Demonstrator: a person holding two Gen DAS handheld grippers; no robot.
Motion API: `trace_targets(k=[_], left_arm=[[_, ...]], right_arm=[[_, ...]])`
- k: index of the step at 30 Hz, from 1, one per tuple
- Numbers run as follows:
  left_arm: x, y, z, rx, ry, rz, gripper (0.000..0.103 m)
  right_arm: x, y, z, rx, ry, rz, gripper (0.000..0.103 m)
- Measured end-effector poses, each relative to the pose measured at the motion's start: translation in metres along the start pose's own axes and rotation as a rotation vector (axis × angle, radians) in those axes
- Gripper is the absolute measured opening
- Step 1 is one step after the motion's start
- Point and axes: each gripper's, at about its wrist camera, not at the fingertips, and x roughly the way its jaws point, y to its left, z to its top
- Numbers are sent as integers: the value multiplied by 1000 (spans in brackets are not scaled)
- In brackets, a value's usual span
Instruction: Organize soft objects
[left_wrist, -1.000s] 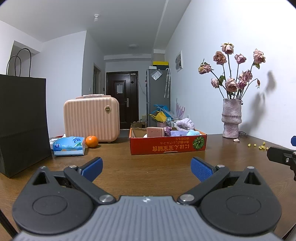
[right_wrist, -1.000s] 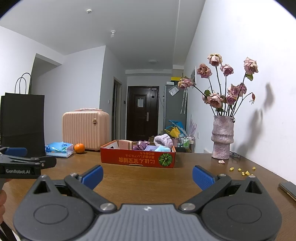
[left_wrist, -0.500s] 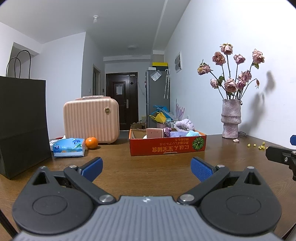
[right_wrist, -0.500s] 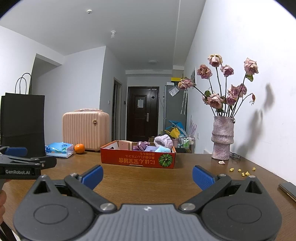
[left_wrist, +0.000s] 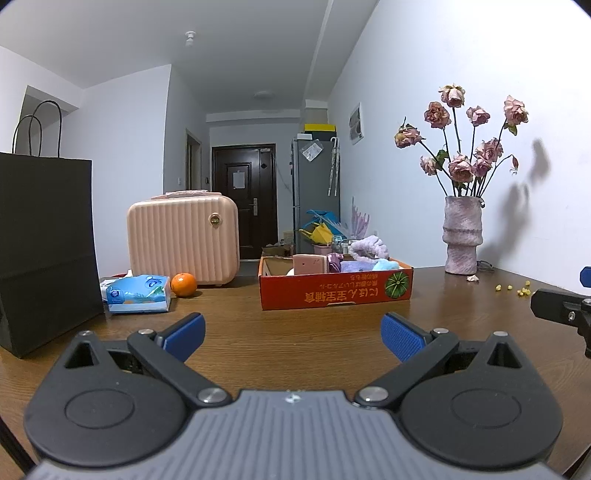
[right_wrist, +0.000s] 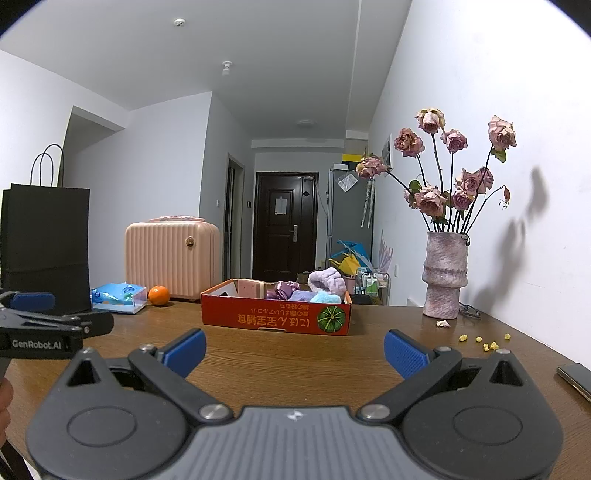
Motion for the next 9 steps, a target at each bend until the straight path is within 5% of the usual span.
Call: trace_targets(k=[9], left_arm=[[3,0,-1,-3,8,0,103]], right_arm=[[2,1,1,1,7,1,103]])
